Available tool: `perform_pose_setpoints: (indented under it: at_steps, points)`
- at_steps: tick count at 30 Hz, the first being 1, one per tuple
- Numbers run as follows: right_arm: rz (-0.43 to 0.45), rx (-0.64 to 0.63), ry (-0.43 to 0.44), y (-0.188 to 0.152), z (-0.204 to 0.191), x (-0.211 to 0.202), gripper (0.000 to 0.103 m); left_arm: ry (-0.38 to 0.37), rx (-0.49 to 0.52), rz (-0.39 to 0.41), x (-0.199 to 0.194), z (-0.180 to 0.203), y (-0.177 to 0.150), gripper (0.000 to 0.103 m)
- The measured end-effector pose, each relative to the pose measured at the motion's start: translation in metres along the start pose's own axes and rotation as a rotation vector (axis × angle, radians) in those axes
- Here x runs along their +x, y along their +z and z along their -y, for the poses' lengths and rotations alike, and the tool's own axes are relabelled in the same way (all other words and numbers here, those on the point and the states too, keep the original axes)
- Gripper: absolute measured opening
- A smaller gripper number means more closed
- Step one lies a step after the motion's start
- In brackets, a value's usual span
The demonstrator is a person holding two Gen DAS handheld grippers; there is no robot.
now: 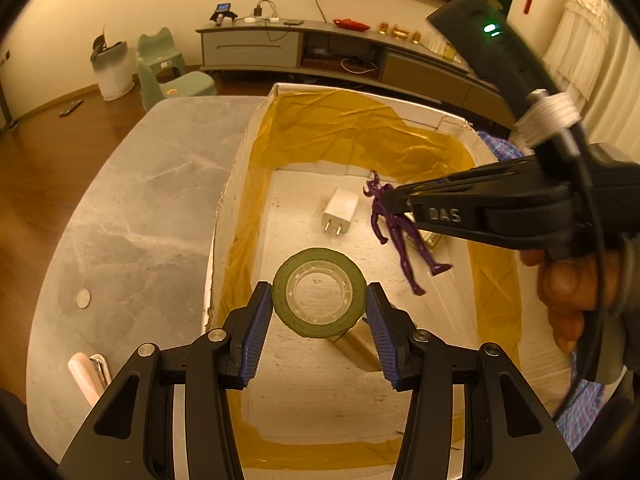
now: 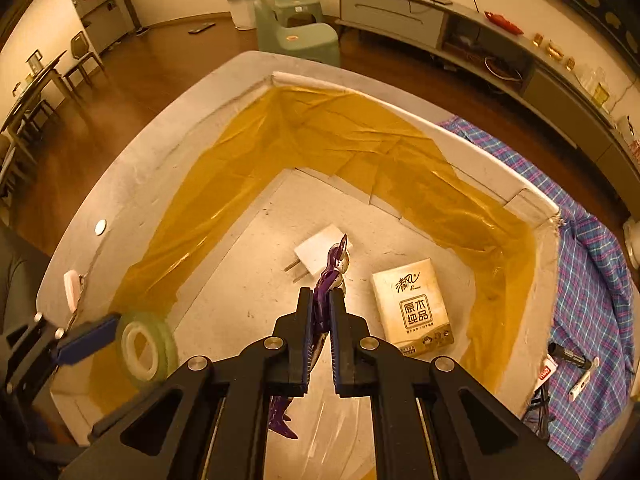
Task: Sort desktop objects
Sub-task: 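Open the right tool to drop the figurine while the left releases the tape roll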
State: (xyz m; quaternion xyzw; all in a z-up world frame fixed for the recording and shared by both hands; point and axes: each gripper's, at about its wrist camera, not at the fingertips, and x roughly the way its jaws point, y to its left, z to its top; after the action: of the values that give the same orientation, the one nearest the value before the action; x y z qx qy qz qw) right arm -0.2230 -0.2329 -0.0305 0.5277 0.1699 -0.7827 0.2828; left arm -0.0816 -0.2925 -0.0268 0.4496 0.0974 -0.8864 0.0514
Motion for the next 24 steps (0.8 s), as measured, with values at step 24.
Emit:
perform_pose_setpoints:
  at_steps: [24]
  points:
    - [0.004, -0.029, 0.051, -0.044, 0.003, -0.039, 0.038, -0.048, -0.015, 0.031, -0.010, 0.005, -0.001, 0.054]
